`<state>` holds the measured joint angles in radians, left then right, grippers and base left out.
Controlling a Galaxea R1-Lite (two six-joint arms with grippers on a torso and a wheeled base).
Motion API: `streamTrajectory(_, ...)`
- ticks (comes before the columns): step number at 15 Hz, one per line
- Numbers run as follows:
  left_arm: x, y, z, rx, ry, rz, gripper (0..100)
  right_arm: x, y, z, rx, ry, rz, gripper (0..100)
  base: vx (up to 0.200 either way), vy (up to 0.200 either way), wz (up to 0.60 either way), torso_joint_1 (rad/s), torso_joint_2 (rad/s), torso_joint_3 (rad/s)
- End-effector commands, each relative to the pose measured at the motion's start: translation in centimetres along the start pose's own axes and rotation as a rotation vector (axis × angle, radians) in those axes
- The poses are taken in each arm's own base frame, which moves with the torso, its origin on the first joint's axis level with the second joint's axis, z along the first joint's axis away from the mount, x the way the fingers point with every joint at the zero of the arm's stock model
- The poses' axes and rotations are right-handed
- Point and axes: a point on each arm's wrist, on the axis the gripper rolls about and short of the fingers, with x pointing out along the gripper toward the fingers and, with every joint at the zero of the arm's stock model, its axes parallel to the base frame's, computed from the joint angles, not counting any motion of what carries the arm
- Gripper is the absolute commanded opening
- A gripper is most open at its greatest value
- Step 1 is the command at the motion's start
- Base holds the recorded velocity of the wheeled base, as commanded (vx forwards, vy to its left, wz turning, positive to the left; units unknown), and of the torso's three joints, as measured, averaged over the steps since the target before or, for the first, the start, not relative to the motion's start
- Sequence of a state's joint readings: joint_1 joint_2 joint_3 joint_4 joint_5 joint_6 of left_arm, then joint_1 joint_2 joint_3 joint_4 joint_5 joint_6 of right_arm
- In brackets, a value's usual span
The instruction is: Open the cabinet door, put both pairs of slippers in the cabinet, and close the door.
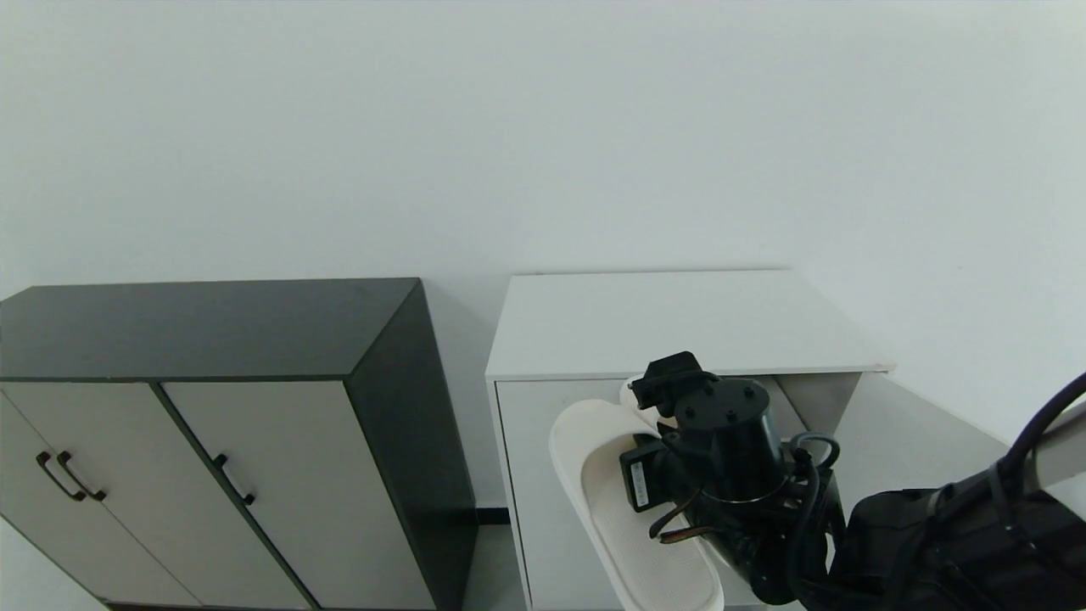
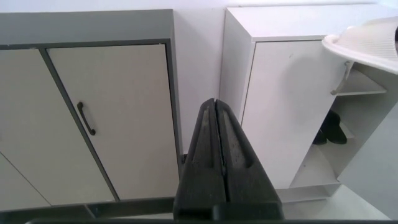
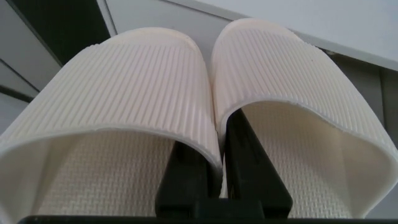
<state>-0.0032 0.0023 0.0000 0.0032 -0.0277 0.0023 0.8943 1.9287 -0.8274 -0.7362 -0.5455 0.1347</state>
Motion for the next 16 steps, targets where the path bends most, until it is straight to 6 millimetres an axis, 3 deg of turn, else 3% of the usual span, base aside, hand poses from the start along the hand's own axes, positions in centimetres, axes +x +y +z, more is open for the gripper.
streamTrajectory(1,0.01,0.00,0.00,0.001,0.001,0.000,0,0.08,0.02,-0.31,-0.005,0.009,0.000,0,-0.200,-0.200,0.00,0.007,0.00,0.002)
streamTrajectory(11,0.01,0.00,0.00,-0.001,0.001,0.000,0,-0.53,-0.15,-0.62,-0.008,0.013,0.036,0,-0.200,-0.200,0.00,0.003,0.00,0.002)
streamTrajectory(16,0.01,0.00,0.00,-0.001,0.001,0.000,0,-0.24,-0.84,-0.77,-0.018,-0.014,0.046,0,0.000,0.000,0.00,0.000,0.00,0.000)
